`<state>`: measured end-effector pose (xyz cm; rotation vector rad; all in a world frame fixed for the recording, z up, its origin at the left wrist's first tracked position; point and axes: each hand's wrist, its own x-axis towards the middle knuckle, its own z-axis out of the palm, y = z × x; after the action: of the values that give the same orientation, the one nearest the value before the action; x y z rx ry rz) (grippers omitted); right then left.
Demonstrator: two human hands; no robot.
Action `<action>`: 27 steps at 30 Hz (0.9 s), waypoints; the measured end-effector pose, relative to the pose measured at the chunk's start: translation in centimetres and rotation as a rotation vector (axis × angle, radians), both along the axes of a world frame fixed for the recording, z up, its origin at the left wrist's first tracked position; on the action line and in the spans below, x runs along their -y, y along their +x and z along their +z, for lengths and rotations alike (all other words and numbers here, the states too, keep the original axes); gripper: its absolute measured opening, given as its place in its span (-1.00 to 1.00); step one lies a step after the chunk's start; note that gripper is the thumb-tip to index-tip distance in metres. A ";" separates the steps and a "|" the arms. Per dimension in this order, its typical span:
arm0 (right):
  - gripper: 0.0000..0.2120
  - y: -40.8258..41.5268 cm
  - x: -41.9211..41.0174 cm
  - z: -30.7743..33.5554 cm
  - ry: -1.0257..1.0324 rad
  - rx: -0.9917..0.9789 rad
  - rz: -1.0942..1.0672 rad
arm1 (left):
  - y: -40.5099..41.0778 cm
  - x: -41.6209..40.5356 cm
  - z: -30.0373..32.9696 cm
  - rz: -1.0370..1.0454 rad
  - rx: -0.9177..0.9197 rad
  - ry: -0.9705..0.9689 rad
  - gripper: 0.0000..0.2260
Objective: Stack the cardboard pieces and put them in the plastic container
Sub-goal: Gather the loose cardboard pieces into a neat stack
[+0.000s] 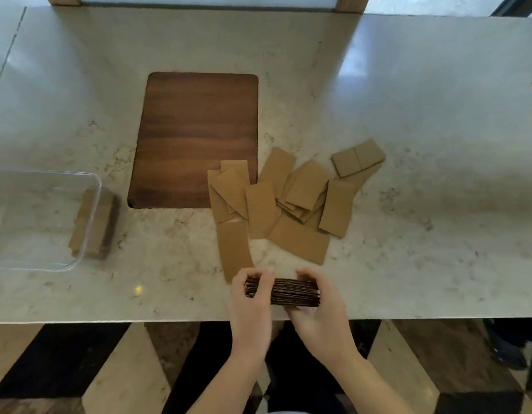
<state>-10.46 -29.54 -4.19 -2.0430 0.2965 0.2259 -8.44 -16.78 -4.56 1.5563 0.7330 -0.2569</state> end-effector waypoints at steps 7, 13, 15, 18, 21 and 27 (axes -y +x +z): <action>-0.34 -2.0 2.4 -3.9 0.216 0.040 -0.066 | -1.6 2.2 -2.8 -0.073 0.247 0.314 -0.80; -0.60 -2.5 1.3 -4.9 0.317 0.219 -0.233 | -2.1 2.0 -4.9 0.029 0.391 0.250 -0.84; -0.80 -1.8 0.0 -4.9 0.311 0.255 -0.350 | -2.2 2.4 -5.1 0.074 0.423 0.227 -0.85; -0.93 -0.6 -1.6 -5.5 0.270 0.275 -0.524 | -1.9 2.9 -5.4 0.157 0.421 0.160 -0.83; -0.87 0.4 -1.6 -5.5 0.318 0.313 -0.593 | -1.2 2.9 -4.8 0.133 0.491 0.148 -0.82; -0.77 1.2 0.0 -5.2 0.351 0.365 -0.430 | -1.5 0.9 -5.4 0.014 0.570 0.087 -0.80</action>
<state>-9.28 -29.58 -9.43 -1.5892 0.4247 -0.3365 -9.93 -17.73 -9.96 1.5999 0.3078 0.2296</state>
